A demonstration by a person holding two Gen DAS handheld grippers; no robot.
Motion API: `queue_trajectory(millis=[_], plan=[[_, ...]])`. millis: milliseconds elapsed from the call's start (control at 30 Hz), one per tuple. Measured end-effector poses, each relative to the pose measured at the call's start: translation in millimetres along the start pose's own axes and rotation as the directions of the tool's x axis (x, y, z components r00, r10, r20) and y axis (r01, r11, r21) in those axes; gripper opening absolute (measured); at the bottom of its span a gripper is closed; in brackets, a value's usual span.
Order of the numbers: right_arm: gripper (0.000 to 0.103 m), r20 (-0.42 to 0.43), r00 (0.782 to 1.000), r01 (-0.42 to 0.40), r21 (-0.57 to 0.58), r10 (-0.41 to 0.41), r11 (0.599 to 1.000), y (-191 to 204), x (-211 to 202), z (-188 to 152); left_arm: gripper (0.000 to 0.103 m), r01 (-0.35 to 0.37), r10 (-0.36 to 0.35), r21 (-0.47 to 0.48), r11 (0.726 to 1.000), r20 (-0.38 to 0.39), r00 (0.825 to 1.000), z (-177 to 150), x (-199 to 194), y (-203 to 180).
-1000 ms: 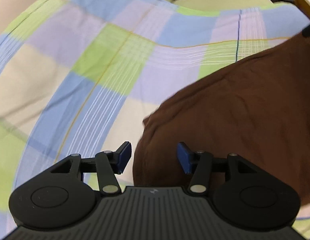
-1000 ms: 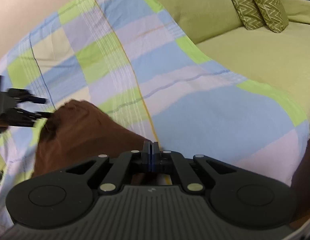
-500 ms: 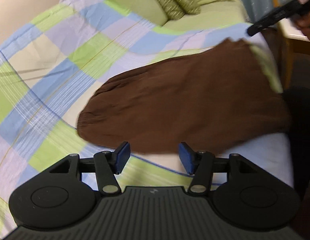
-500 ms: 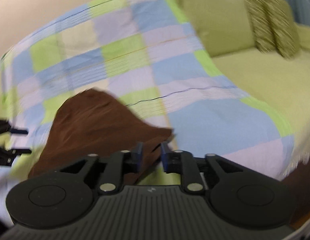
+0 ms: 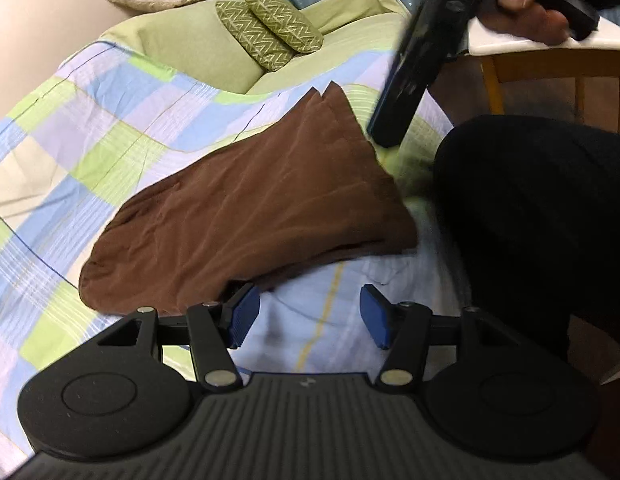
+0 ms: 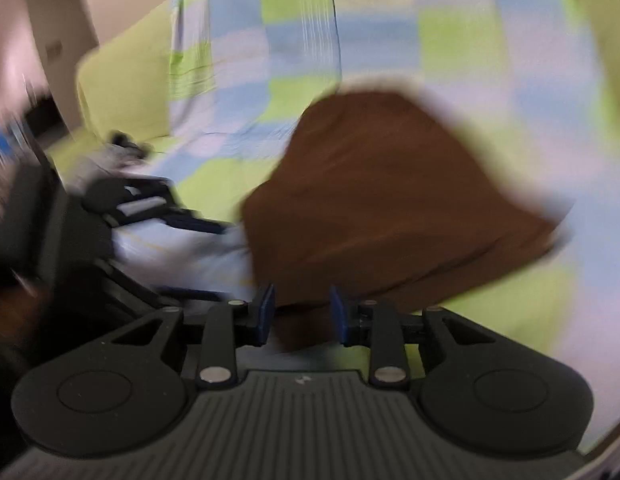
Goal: Fold clothes
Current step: 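Fold the shirt over onto itself with both tools and release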
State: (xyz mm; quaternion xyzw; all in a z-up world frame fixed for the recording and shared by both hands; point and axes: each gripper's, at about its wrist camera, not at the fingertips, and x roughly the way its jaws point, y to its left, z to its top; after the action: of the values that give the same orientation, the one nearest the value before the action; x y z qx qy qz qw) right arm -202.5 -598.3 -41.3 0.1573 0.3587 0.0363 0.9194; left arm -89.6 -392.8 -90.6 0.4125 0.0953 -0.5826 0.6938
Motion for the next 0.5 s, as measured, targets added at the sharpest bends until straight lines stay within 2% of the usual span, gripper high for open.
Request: queue_trajectory(millis=[67, 133, 267, 333, 400, 500], plan=[[0.027, -0.013, 0.999, -0.038, 0.102, 0.039, 0.994, -4.3, 13.2, -3.0, 0.061, -0.008, 0.008, -0.008, 1.0, 0.004, 1.0, 0.6, -3.3, -3.5], [0.029, 0.0, 0.999, -0.044, 0.198, 0.045, 0.979, -9.8, 23.7, -7.2, 0.062, -0.009, 0.01, -0.023, 1.0, 0.019, 1.0, 0.9, -7.5, -5.7], [0.029, 0.048, 0.998, -0.051, 0.38, 0.036, 0.924, -22.5, 35.6, -19.2, 0.062, -0.017, 0.018, -0.026, 1.0, 0.03, 0.999, -1.0, -11.9, -7.4], [0.029, 0.078, 0.997, -0.059, 0.458, 0.026, 0.887, -29.8, 41.9, -25.8, 0.062, -0.017, 0.019, -0.036, 0.999, 0.037, 0.999, -2.7, -14.4, -6.9], [0.029, 0.141, 0.99, -0.103, 0.543, 0.03, 0.833, -37.9, 49.8, -34.9, 0.063, -0.017, 0.019, -0.047, 0.999, 0.044, 0.999, -4.5, -16.8, -6.2], [0.029, 0.208, 0.977, -0.169, 0.603, 0.051, 0.78, -44.0, 57.2, -43.5, 0.066, -0.016, 0.019, -0.055, 0.998, 0.052, 0.998, -7.3, -19.9, -6.5]])
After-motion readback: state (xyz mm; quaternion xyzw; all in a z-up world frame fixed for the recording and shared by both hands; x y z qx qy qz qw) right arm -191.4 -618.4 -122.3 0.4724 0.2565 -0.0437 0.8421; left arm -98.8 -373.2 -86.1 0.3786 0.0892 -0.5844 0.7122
